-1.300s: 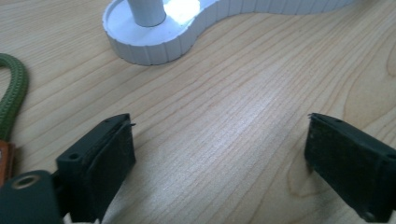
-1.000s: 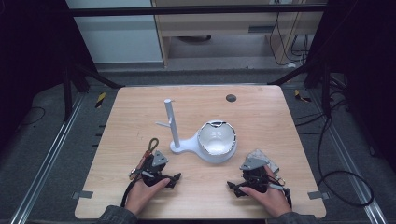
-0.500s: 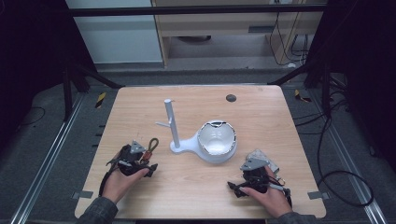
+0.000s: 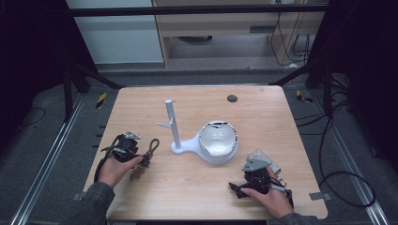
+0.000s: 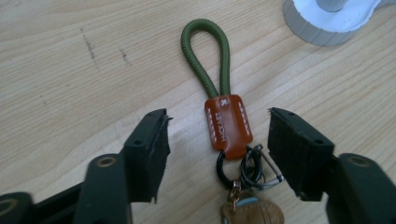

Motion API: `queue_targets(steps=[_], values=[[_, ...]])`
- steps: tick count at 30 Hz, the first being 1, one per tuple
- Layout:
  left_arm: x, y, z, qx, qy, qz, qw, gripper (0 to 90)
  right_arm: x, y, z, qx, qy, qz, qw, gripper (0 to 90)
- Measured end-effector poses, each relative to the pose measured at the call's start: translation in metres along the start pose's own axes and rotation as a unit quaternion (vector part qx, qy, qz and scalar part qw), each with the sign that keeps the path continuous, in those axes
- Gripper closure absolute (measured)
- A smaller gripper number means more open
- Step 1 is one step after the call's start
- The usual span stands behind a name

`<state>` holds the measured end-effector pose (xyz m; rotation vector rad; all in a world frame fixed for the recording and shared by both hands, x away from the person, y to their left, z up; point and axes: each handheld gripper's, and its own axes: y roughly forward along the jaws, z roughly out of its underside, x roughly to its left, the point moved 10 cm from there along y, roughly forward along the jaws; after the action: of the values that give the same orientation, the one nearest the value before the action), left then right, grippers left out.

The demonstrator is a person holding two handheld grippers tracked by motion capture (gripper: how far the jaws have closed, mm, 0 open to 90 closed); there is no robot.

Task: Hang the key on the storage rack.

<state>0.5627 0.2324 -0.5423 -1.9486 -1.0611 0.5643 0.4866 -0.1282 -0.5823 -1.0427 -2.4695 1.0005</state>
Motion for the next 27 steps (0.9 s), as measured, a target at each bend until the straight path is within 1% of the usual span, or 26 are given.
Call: queue_targets(steps=[1,2,3,4,5,7,8,11,15,20,24,27], values=[[-0.002,0.004,-0.002,0.004,0.000,0.000,1.0000,42.5,0.000,0.000,0.000,0.000,-0.001,-0.001,1.0000,1.0],[-0.002,0.004,-0.002,0.004,0.000,0.000,1.0000,43.7,0.000,0.000,0.000,0.000,-0.001,-0.001,1.0000,1.0],[-0.004,0.008,-0.003,0.010,-0.001,-0.004,0.9999,45.3,0.000,0.000,0.000,0.000,0.000,-0.001,1.0000,1.0],[-0.004,0.008,-0.003,0.010,-0.001,-0.004,0.9999,46.5,0.000,0.000,0.000,0.000,0.000,-0.001,1.0000,1.0],[-0.004,0.013,-0.003,0.017,-0.003,-0.004,0.9998,47.7,0.000,0.000,0.000,0.000,0.001,-0.001,1.0000,1.0],[-0.006,0.016,-0.003,0.022,-0.008,-0.001,0.9997,50.6,0.000,0.000,0.001,0.000,0.001,-0.001,1.0000,1.0],[-0.006,0.017,-0.002,0.026,-0.006,-0.001,0.9996,51.7,0.000,-0.001,0.001,0.000,0.000,-0.001,1.0000,1.0],[-0.006,0.018,-0.002,0.029,-0.012,-0.003,0.9995,54.1,0.000,-0.001,0.001,0.000,0.000,-0.001,1.0000,1.0],[-0.005,0.018,0.000,0.039,-0.016,0.000,0.9991,55.7,0.000,-0.001,0.001,0.000,0.000,-0.001,1.0000,1.0],[-0.005,0.021,0.001,0.041,-0.019,0.001,0.9990,57.8,0.000,-0.001,0.001,0.000,-0.001,-0.001,1.0000,1.0],[-0.005,0.022,0.002,0.043,-0.018,0.002,0.9989,60.7,0.000,-0.001,0.001,0.000,-0.001,-0.001,1.0000,1.0],[-0.005,0.022,0.002,0.046,-0.010,0.001,0.9989,64.2,0.000,-0.001,0.001,-0.001,-0.001,-0.001,1.0000,1.0]])
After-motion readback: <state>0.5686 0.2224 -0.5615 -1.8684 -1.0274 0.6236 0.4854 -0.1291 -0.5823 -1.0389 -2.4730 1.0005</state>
